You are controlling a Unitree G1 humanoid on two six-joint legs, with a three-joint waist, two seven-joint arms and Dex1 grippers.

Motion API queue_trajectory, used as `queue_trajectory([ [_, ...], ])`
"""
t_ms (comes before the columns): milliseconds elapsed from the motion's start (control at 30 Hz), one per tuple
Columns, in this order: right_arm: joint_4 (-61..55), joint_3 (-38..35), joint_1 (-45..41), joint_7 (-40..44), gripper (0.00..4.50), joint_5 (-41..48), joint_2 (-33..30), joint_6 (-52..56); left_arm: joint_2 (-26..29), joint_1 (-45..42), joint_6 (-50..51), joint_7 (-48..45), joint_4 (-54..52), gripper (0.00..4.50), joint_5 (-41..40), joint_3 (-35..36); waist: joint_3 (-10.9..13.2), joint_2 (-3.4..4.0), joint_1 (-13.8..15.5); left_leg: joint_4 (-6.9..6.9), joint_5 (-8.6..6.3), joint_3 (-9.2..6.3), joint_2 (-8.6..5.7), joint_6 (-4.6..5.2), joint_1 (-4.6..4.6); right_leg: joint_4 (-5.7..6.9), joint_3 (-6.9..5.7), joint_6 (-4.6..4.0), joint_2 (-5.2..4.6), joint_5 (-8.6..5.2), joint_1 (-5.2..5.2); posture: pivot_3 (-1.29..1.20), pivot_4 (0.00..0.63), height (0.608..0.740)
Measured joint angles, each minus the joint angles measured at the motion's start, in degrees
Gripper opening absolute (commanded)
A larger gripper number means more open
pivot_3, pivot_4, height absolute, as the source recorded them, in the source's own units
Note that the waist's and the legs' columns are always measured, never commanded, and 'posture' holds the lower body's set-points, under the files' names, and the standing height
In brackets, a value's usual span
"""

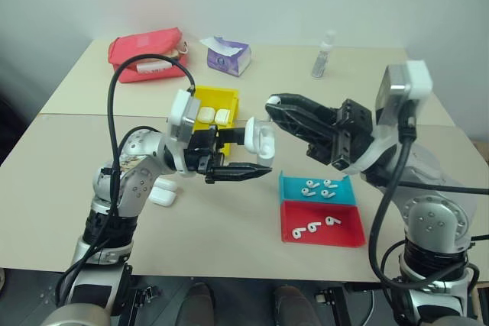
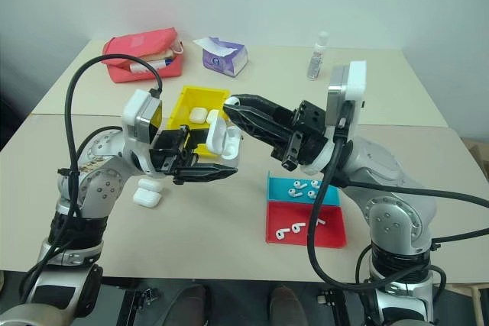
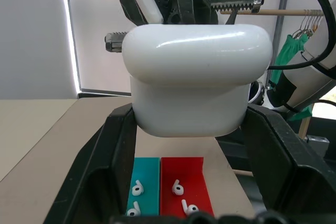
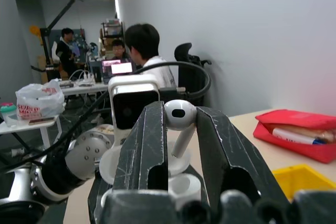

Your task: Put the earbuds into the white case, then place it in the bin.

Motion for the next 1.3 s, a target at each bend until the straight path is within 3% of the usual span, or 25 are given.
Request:
queue_trajectory([
  [500, 0.03, 4.24, 1.20, 2.51, 0.61, -9.44, -1.96, -4.82, -0.45, 0.00, -0.49, 0.74, 0.34, 2.72, 0.65, 0.08, 0.00, 0.00, -0.03, 0.00, 0.00, 0.00, 0.00, 0.00, -0.01, -0.02, 0.00, 0.00, 0.00, 0.00, -0.01, 0.00, 0.150, 0.740],
  [900, 0.13, 5.51, 2.61, 8.10, 4.48, -9.78, -4.42, -5.83, -0.95, -0.36, -0.53, 1.19, 0.64, 2.72, 1.17, 0.75, 0.00, 0.00, -0.08, 0.00, 0.00, 0.01, 0.00, 0.00, 0.00, -0.01, 0.01, 0.00, 0.00, 0.00, 0.00, 0.00, 0.150, 0.740],
  [1100, 1.25, 4.92, 2.60, 6.91, 4.48, -9.77, -4.68, -5.82, -0.95, -0.36, -0.54, 1.44, 0.54, 2.72, 1.17, 0.84, 0.00, 0.00, -0.04, 0.00, 0.00, 0.01, 0.00, 0.00, -0.01, -0.03, 0.00, 0.00, 0.00, 0.00, 0.00, 0.00, 0.150, 0.740],
  [1300, 3.46, 3.21, 1.54, 10.02, 4.48, -9.61, -10.00, -5.82, -0.92, -0.36, -0.54, 2.48, 0.53, 2.72, 1.19, 1.08, 0.00, 0.00, 0.00, 0.01, 0.00, 0.01, 0.00, 0.00, -0.01, -0.04, 0.01, 0.00, 0.00, 0.00, 0.00, 0.00, 0.150, 0.740],
])
